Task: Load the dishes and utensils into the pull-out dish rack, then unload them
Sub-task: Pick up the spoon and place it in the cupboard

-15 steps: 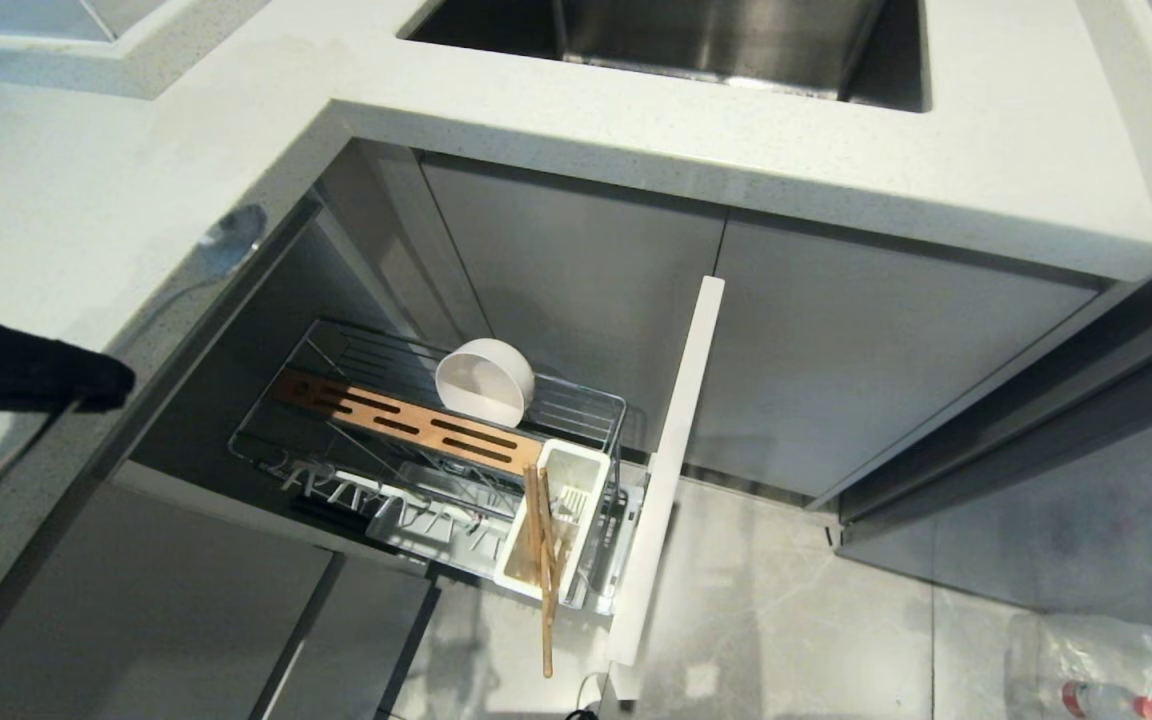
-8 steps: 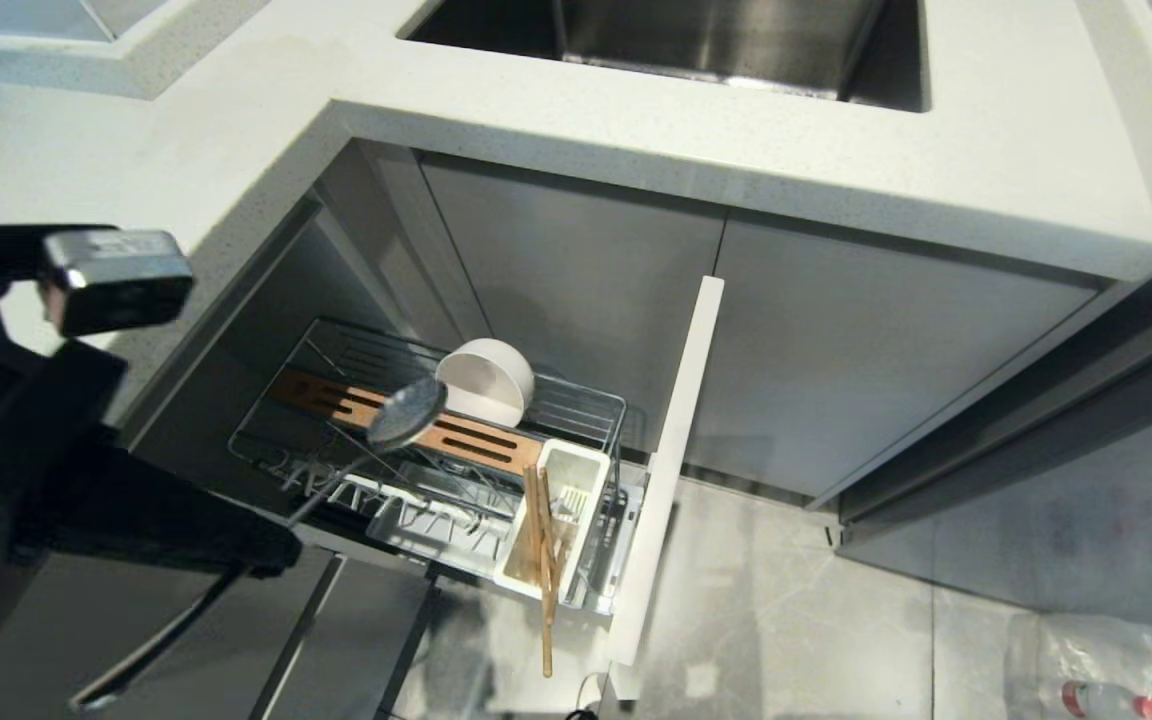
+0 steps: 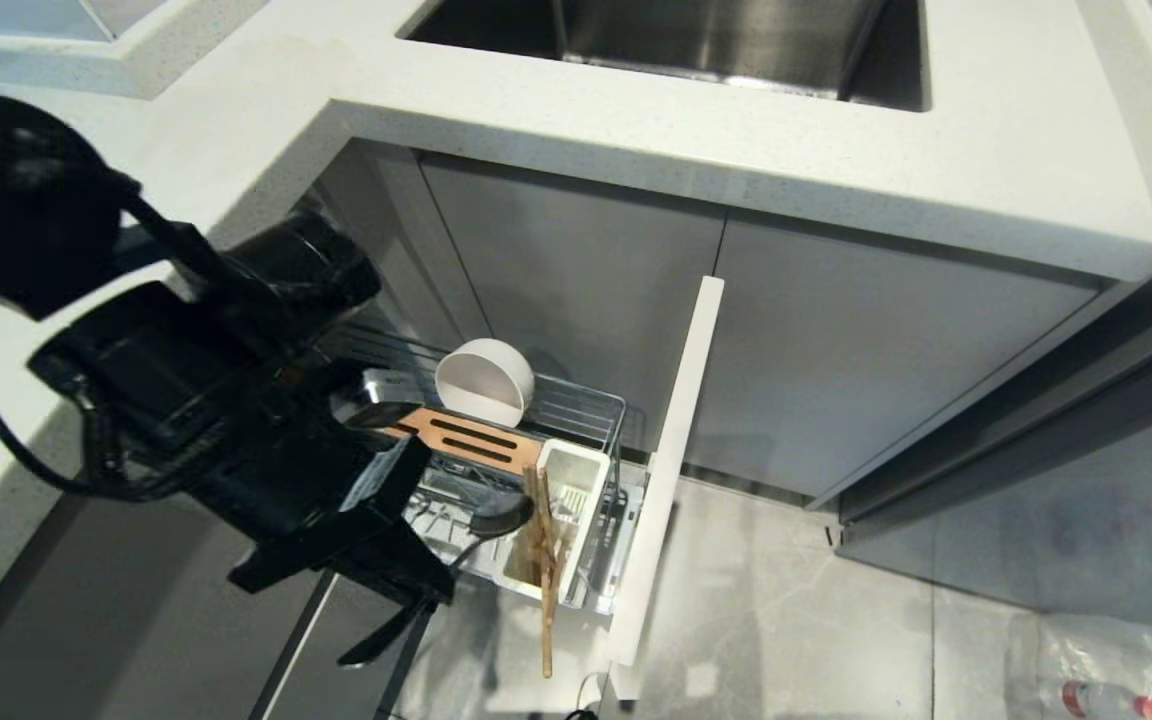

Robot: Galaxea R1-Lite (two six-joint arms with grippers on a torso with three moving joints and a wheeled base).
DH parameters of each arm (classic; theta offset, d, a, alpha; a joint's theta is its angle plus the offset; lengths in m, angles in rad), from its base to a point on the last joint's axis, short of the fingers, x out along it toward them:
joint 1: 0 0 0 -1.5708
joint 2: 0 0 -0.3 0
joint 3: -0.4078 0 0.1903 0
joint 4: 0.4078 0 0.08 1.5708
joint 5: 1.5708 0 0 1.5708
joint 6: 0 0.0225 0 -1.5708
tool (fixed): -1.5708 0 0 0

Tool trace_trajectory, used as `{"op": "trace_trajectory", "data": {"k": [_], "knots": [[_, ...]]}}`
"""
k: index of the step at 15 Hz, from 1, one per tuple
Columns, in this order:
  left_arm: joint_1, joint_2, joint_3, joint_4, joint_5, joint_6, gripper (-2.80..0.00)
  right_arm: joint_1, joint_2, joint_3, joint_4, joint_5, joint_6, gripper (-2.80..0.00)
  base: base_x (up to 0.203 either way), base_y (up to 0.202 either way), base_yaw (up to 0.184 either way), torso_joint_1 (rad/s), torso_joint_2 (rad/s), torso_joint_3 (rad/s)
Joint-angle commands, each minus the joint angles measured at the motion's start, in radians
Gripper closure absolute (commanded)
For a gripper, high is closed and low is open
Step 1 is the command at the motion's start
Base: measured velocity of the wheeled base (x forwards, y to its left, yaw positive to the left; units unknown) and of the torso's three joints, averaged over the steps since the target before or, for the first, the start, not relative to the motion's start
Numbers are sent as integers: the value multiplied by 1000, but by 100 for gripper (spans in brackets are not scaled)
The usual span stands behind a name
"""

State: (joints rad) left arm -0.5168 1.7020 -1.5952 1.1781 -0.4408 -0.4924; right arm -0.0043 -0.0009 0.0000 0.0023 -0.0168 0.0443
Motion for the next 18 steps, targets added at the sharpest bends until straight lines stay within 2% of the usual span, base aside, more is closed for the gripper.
{"op": "trace_trajectory", "data": {"k": [1, 6, 10, 11, 12, 18], "knots": [[7, 120, -9, 6, -3, -3, 0, 0, 1, 2, -1, 0, 0, 0, 0, 0, 0, 0, 0, 0], [48, 297, -121, 1, -4, -8, 0, 0, 1, 2, 0, 0, 0, 0, 0, 0, 0, 0, 0, 0], [47, 306, -131, 8, -9, -20, 0, 0, 1, 2, 0, 0, 0, 0, 0, 0, 0, 0, 0, 0], [47, 306, -129, 5, -15, -61, 0, 0, 1, 2, -1, 0, 0, 0, 0, 0, 0, 0, 0, 0], [48, 309, -129, 2, -19, -76, 0, 0, 1, 2, 1, 0, 0, 0, 0, 0, 0, 0, 0, 0], [50, 369, -139, -17, -64, -89, 0, 1, 1, 2, -1, 0, 0, 0, 0, 0, 0, 0, 0, 0]]}}
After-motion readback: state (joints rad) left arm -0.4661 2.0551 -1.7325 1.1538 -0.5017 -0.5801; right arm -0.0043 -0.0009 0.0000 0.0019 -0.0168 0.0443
